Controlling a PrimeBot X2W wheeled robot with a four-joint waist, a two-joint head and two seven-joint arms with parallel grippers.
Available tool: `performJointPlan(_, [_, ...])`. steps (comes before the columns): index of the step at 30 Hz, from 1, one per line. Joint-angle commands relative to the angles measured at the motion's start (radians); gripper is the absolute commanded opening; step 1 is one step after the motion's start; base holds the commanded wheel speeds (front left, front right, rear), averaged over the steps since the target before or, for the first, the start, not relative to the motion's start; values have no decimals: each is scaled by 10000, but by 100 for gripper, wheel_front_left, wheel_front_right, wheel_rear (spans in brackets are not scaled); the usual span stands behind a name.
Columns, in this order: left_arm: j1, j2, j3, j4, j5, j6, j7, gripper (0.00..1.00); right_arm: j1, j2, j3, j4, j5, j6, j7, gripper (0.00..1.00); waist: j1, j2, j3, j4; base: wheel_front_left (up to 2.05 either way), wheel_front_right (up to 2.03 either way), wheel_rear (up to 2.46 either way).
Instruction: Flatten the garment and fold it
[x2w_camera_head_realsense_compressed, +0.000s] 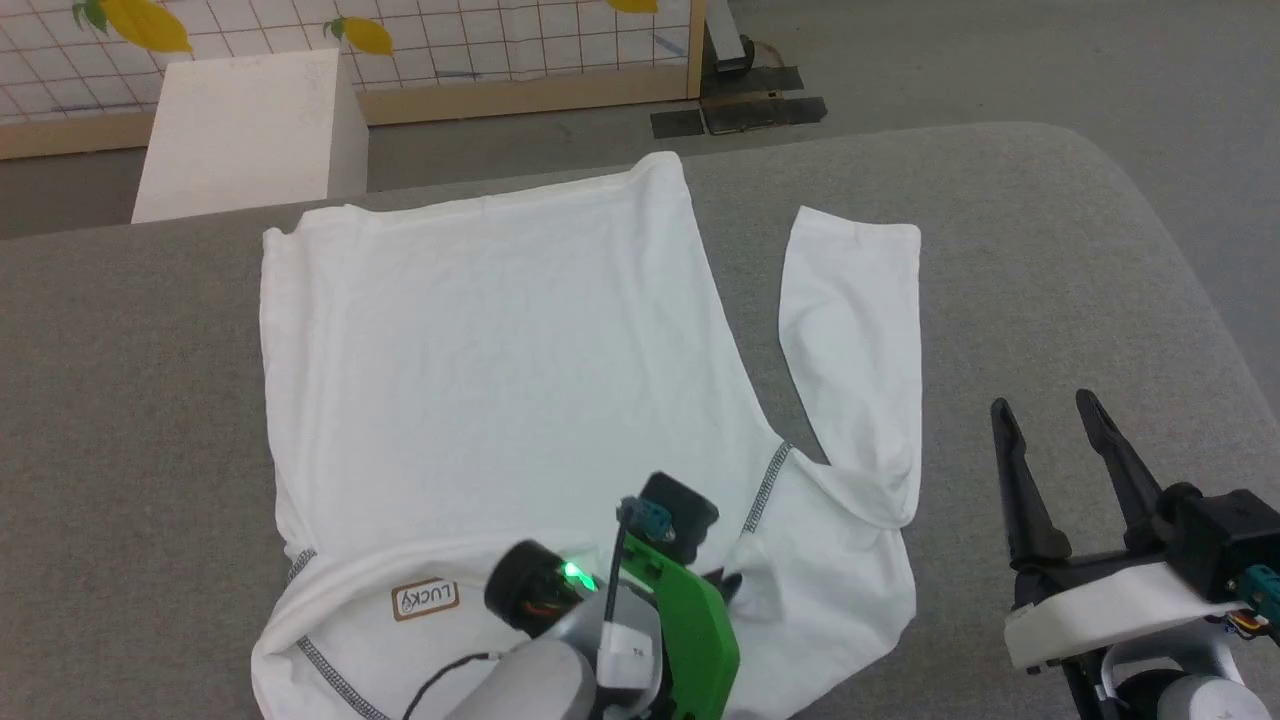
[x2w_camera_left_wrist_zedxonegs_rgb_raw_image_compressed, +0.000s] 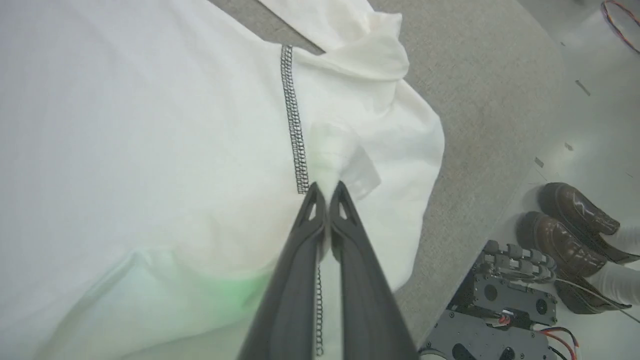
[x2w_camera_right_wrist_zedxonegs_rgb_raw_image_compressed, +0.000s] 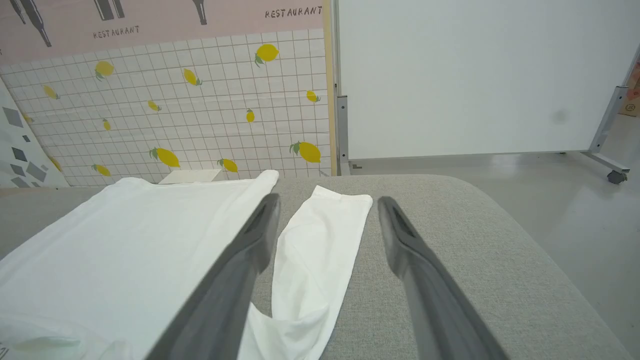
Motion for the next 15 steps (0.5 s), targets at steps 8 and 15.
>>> performJointPlan(8, [325, -517, -94, 1259, -249, -164, -946, 100, 149, 9, 125, 166, -32, -15, 251, 100, 1, 116, -60, 267, 0, 0, 0])
performJointPlan(15, [505, -203, 1747, 338, -564, 573, -3237, 100, -190, 9, -68, 417, -144, -15, 861, 100, 1, 116, 29, 783, 0, 0, 0])
